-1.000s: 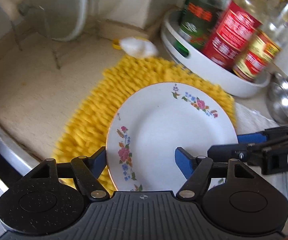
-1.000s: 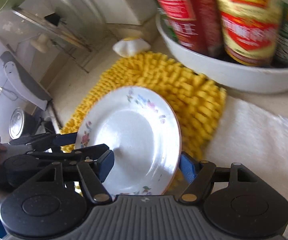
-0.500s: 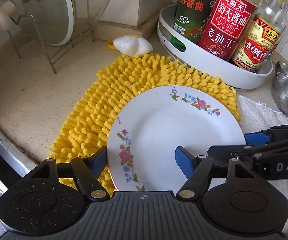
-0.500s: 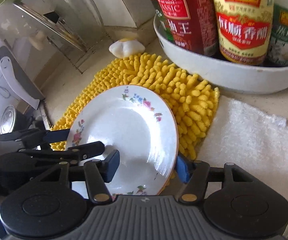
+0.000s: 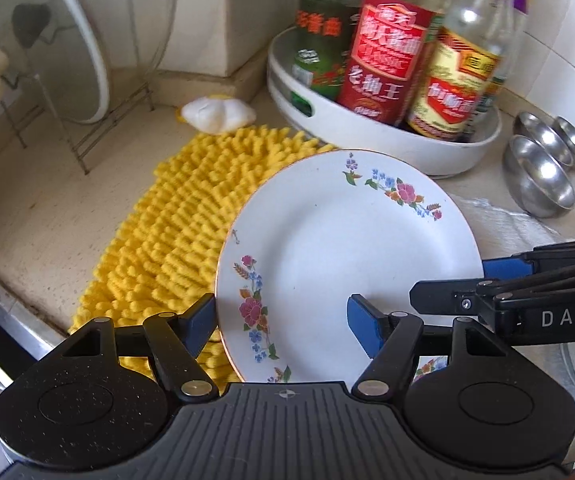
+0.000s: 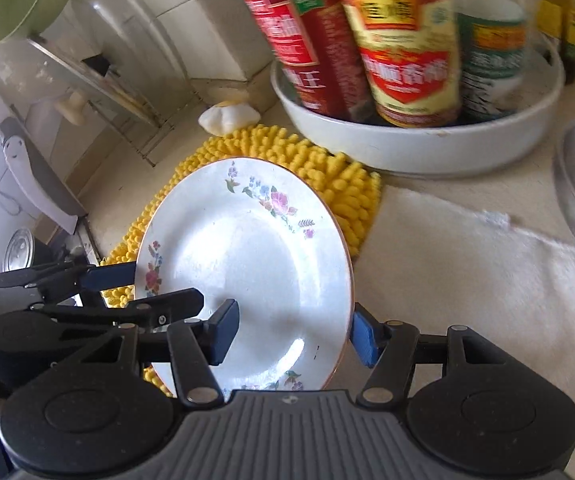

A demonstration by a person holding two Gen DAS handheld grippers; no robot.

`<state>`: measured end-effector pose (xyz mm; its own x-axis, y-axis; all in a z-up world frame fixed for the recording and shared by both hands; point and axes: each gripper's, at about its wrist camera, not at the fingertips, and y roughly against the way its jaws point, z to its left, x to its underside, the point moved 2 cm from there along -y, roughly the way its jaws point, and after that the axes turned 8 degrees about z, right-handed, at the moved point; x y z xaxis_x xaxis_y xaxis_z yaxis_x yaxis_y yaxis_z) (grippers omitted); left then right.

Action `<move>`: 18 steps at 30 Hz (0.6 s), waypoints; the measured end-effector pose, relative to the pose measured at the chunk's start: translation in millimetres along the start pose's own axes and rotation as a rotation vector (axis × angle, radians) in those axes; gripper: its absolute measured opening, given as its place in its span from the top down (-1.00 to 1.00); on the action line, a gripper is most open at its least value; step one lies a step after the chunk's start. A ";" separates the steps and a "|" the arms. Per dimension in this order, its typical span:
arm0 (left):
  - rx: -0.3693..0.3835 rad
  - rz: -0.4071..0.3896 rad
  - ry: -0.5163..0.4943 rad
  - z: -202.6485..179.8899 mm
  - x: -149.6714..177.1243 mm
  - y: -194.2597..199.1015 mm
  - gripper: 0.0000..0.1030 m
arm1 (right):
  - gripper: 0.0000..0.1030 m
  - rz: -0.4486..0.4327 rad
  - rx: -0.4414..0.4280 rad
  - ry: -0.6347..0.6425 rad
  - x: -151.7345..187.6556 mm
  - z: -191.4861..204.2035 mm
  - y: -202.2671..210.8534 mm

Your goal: Organize plates and bowls

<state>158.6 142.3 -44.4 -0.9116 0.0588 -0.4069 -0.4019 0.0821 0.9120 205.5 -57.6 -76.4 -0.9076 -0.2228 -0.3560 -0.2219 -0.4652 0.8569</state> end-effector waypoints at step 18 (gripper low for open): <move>-0.007 0.024 -0.111 -45.9 4.9 -3.7 -0.47 | -0.41 -0.041 0.012 -0.104 29.3 -39.3 21.6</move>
<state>151.6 96.6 -47.4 -0.9057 0.1706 -0.3881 -0.3813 0.0728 0.9216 188.2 -107.8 -82.9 -0.9296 -0.1132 -0.3508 -0.2634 -0.4619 0.8469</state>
